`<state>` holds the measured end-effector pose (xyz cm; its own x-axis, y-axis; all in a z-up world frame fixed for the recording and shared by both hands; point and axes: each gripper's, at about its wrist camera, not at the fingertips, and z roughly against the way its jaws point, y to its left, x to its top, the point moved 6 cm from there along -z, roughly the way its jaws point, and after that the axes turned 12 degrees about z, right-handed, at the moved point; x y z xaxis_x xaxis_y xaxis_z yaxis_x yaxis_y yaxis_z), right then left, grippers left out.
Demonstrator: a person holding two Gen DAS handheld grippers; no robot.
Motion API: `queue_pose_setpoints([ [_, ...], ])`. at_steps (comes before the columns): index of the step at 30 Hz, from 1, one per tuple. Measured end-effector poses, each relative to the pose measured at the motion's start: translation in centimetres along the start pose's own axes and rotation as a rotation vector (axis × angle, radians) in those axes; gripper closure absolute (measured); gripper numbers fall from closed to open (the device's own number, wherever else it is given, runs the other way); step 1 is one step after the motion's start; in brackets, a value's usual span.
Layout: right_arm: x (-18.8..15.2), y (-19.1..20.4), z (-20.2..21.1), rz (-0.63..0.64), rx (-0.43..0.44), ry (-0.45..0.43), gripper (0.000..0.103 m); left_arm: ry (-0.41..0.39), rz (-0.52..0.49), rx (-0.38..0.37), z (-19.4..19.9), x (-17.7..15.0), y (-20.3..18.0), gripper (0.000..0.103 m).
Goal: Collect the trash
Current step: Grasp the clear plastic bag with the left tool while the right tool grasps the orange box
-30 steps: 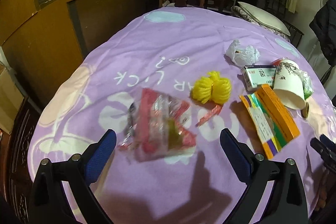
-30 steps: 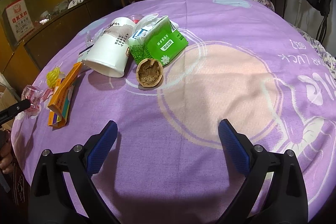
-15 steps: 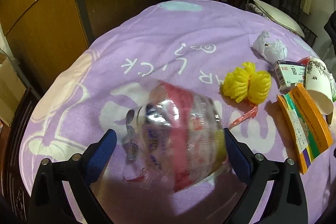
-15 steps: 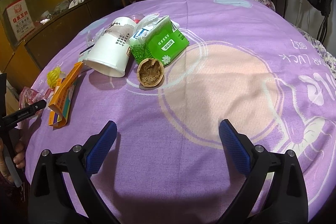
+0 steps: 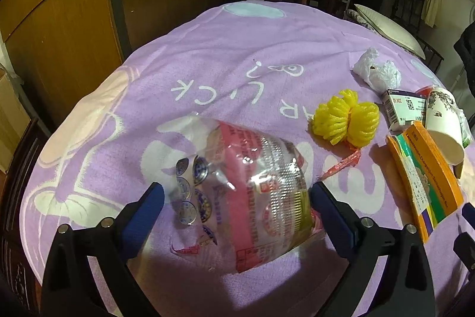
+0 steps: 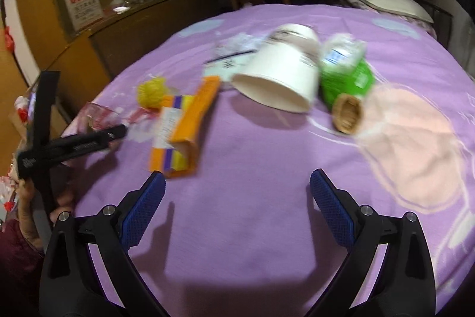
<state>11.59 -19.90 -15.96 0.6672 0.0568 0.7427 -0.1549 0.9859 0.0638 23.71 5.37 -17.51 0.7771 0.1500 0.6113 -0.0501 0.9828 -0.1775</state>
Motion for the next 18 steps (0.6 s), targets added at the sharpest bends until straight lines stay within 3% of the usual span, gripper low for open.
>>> queue_pose_setpoints([
  [3, 0.9, 1.3, -1.3, -0.004, 0.042, 0.005, 0.009, 0.002, 0.001, -0.002, 0.0, 0.0, 0.1, 0.006],
  [8, 1.7, 2.5, -3.4, 0.007, 0.035, 0.031, 0.014, 0.003, 0.009, -0.015, 0.0, 0.1, 0.1, 0.006],
  [10, 1.7, 2.4, -3.9, 0.006, 0.030, 0.040, 0.031, 0.002, 0.016, -0.024, 0.1, 0.1, 0.3, 0.006],
  [12, 1.6, 2.3, -4.2, -0.003, 0.062, 0.045, 0.081, 0.000, 0.023, -0.036, 0.2, 0.2, 0.4, 0.006],
  [13, 1.6, 2.1, -3.8, -0.012, 0.078, 0.029, 0.083, -0.001, 0.028, -0.044, 0.2, 0.2, 0.4, 0.006],
  [18, 0.7, 0.8, -0.8, 0.036, 0.003, -0.031, 0.083, -0.014, 0.061, -0.083, 0.7, 0.2, 0.8, 0.007],
])
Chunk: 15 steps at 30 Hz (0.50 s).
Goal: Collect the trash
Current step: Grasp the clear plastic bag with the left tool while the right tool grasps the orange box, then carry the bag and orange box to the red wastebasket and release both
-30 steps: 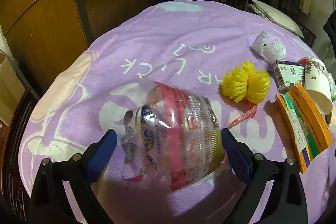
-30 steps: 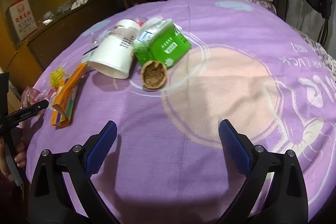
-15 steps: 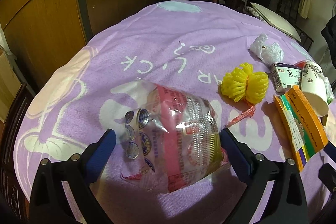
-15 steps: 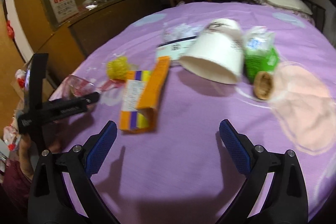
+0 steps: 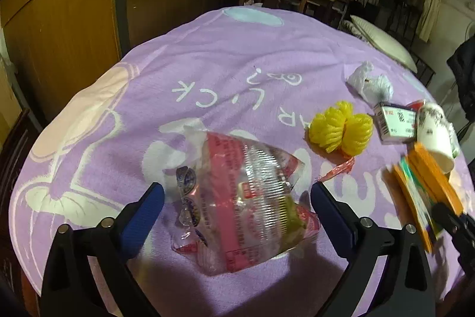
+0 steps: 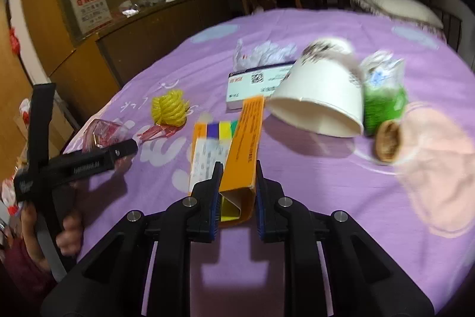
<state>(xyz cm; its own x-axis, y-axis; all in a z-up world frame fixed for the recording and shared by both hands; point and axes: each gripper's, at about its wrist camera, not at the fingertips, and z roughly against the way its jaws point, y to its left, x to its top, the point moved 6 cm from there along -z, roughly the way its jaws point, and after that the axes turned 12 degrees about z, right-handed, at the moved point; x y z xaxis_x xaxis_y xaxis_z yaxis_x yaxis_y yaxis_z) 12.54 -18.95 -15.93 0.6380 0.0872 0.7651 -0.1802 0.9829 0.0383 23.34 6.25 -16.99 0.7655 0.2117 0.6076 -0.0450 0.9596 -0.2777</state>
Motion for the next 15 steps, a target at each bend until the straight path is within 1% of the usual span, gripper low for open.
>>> queue_pose_setpoints([
  [2, -1.2, -1.0, 0.0, -0.011, -0.006, 0.032, 0.082, -0.010, 0.021, -0.015, 0.2, 0.1, 0.3, 0.012],
  [3, -1.5, -1.4, -0.1, -0.033, 0.009, 0.044, 0.082, -0.014, 0.029, -0.021, 0.3, 0.1, 0.4, 0.013],
  [4, -1.6, -1.9, -0.1, -0.063, 0.031, 0.044, 0.081, -0.019, 0.035, -0.025, 0.5, 0.1, 0.6, 0.017],
  [5, -1.6, -2.0, -0.2, -0.072, 0.030, 0.042, 0.079, -0.024, 0.040, -0.022, 0.6, 0.2, 0.7, 0.022],
  [6, -1.5, -2.0, -0.4, -0.075, 0.027, 0.048, 0.078, -0.028, 0.040, -0.016, 0.7, 0.2, 0.7, 0.025],
  [8, -1.4, -1.9, -0.8, -0.074, 0.030, 0.056, 0.077, -0.029, 0.020, 0.005, 0.9, 0.0, 0.6, 0.043],
  [10, -1.5, -2.0, -0.7, -0.070, 0.031, 0.054, 0.077, -0.022, 0.000, 0.002, 1.5, -0.3, 0.5, 0.055],
  [11, -1.5, -2.0, -0.7, -0.073, 0.035, 0.052, 0.077, -0.017, 0.002, -0.006, 2.0, -0.4, 0.5, 0.057],
  [12, -1.5, -2.0, -0.7, -0.077, 0.040, 0.050, 0.080, -0.014, 0.006, -0.018, 2.5, -0.4, 0.5, 0.057],
  [13, -1.6, -2.0, -0.7, -0.079, 0.053, 0.046, 0.081, -0.020, 0.009, -0.032, 3.5, -0.4, 0.5, 0.057],
  [15, -1.6, -1.8, -0.5, -0.071, 0.056, 0.039, 0.082, -0.046, -0.006, -0.031, 5.1, -0.4, 0.4, 0.058],
])
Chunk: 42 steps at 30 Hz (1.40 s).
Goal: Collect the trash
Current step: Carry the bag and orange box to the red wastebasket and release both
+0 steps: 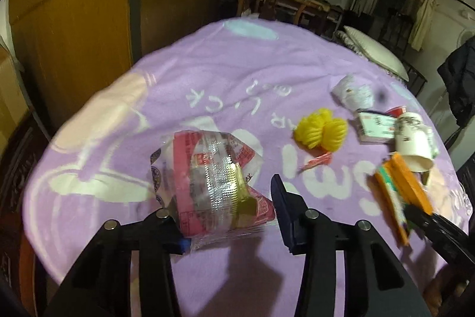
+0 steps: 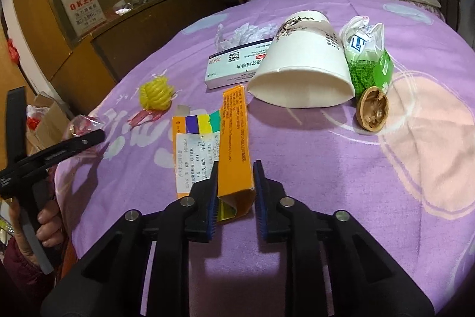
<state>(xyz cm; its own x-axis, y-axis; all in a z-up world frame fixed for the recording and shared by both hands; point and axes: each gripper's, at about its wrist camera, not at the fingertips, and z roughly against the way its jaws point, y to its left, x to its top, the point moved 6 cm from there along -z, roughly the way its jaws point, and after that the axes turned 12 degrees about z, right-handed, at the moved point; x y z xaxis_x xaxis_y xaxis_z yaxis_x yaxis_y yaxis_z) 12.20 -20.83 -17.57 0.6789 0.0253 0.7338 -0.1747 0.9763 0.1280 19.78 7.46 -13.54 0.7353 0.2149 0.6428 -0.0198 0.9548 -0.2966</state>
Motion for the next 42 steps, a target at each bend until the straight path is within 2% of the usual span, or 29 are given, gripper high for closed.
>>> queue_pose_setpoints([
  [4, 0.2, 1.0, 1.1, 0.042, -0.012, -0.027, 0.082, -0.064, -0.029, -0.003, 4.3, 0.5, -0.5, 0.058],
  [7, 0.1, 1.5, 2.4, -0.001, 0.047, -0.042, 0.082, -0.097, -0.049, 0.000, 7.1, 0.6, -0.6, 0.058],
  [9, 0.1, 1.9, 3.3, -0.013, 0.071, -0.055, 0.083, -0.109, -0.058, 0.003, 8.3, 0.7, -0.5, 0.058],
  [16, 0.4, 3.8, 7.0, 0.046, 0.057, -0.108, 0.083, -0.127, -0.073, 0.019, 12.4, -0.6, 1.0, 0.058],
  [20, 0.3, 4.5, 8.5, 0.039, 0.065, -0.121, 0.084, -0.125, -0.052, 0.028, 14.7, -1.7, 2.9, 0.058],
  [24, 0.5, 5.9, 11.3, 0.063, 0.075, -0.176, 0.084, -0.115, -0.047, 0.050, 16.8, -3.1, 5.2, 0.058],
  [31, 0.2, 9.4, 15.7, 0.120, 0.128, -0.233, 0.084, -0.057, -0.010, 0.122, 19.1, -7.6, 11.8, 0.057],
  [34, -0.3, 11.5, 16.3, 0.147, 0.152, -0.225, 0.084, -0.021, 0.007, 0.151, 18.2, -9.3, 14.6, 0.051],
  [35, -0.4, 12.2, 16.5, 0.157, 0.160, -0.219, 0.084, -0.013, 0.013, 0.171, 17.8, -9.6, 15.3, 0.039],
  [38, -0.9, 14.1, 16.9, 0.185, 0.178, -0.206, 0.084, 0.006, 0.046, 0.206, 16.7, -10.5, 17.4, 0.020],
  [42, -1.4, 16.7, 17.2, 0.223, 0.202, -0.187, 0.084, -0.019, 0.086, 0.196, 17.4, -10.1, 19.1, 0.015],
])
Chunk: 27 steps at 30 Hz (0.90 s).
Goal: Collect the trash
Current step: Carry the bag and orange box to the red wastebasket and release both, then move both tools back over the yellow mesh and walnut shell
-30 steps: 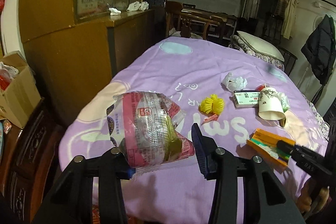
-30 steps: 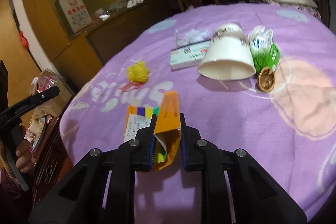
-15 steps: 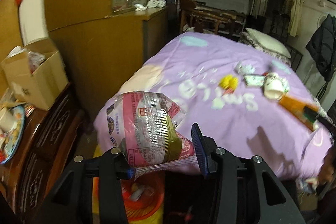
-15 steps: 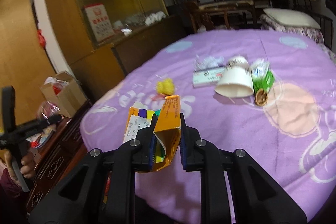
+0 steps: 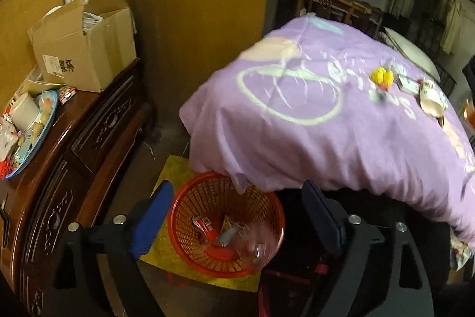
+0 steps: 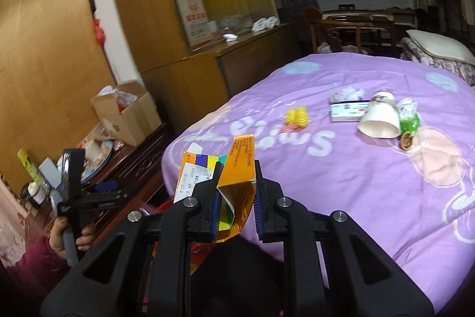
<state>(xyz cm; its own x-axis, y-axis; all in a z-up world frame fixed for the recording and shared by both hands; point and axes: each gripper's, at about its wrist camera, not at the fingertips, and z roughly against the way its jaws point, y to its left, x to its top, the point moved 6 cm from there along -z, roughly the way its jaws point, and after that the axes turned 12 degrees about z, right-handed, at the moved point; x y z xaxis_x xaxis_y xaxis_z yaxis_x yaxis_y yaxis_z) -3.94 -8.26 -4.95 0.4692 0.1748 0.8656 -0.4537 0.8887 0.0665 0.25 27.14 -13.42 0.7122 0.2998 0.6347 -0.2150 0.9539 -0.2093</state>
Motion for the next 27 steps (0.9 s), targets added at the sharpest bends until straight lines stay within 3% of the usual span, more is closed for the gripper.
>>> queue_pose_setpoints([
  [5, 0.0, 3.4, -1.6, 0.044, 0.061, 0.049, 0.084, -0.093, 0.029, 0.044, 1.6, 1.7, 2.3, 0.006],
  [11, -0.6, 8.2, -5.8, 0.116, 0.152, 0.155, 0.084, -0.139, 0.054, 0.131, 2.1, 2.5, 5.9, 0.006],
  [23, -1.9, 16.5, -16.6, 0.234, 0.310, 0.353, 0.083, -0.073, 0.202, 0.256, -1.1, 1.1, 15.6, 0.006],
  [27, -2.1, 18.0, -19.8, 0.254, 0.319, 0.392, 0.075, -0.042, 0.220, 0.272, -2.1, 0.4, 16.8, 0.006],
])
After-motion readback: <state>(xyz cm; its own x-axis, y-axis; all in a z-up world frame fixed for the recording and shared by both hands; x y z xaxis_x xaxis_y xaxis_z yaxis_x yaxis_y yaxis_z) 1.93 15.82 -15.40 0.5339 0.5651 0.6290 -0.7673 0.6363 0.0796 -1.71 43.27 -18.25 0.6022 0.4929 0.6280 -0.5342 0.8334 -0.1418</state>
